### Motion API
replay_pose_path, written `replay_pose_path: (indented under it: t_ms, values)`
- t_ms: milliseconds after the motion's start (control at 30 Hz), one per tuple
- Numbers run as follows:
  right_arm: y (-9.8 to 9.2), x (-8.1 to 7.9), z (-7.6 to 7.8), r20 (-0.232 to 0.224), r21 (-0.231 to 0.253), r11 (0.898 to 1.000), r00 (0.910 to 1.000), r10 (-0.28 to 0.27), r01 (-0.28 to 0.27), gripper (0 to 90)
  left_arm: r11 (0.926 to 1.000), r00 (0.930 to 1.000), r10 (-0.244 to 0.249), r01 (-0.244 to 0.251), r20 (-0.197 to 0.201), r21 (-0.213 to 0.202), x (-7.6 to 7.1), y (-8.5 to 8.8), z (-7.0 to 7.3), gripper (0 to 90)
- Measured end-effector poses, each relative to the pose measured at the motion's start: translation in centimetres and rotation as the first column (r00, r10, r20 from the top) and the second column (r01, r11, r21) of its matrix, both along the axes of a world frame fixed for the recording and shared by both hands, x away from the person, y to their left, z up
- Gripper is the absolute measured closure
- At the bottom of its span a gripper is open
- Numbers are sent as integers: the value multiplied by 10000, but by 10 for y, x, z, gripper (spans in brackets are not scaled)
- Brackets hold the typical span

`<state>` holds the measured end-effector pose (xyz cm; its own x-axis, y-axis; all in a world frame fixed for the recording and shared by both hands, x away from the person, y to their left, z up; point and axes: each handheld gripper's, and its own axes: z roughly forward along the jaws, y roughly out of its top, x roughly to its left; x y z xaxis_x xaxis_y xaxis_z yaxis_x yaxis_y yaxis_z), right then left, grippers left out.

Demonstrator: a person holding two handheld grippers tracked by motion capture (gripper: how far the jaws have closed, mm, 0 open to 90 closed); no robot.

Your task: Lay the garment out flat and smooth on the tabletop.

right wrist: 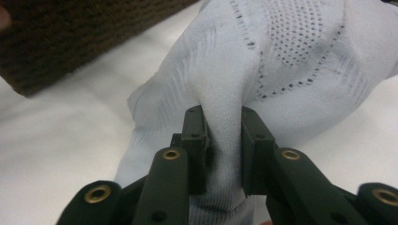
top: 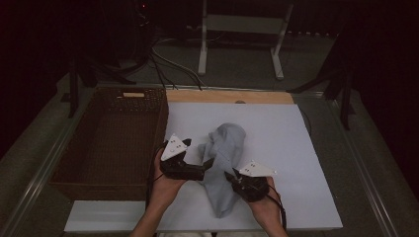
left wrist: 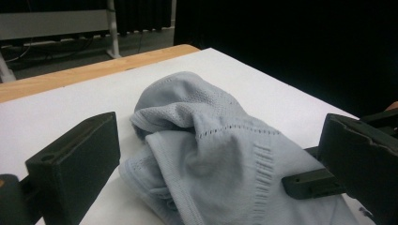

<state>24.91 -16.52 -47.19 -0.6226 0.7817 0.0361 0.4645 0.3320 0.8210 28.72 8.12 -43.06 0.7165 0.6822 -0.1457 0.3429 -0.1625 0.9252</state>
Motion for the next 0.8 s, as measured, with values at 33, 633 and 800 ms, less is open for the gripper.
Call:
replay_pose_path:
  t_ms: [33, 633, 800]
  values:
    - [0, 0, -1, 8, -32, 10000, 10000, -11, 11, 716, 10000, 10000, -4, 4, 9, -4, 0, 0, 0, 13]
    - [13, -4, 5, 980, 356, 9984, 9943, 411, -447, 162, 10000, 10000, 21, -20, 36, -42, -1, 1, 1, 13]
    - [17, -1, 1, 874, -107, 9990, 9951, 453, -445, 177, 10000, 10000, -1, 1, 43, -6, 0, 0, 0, 14]
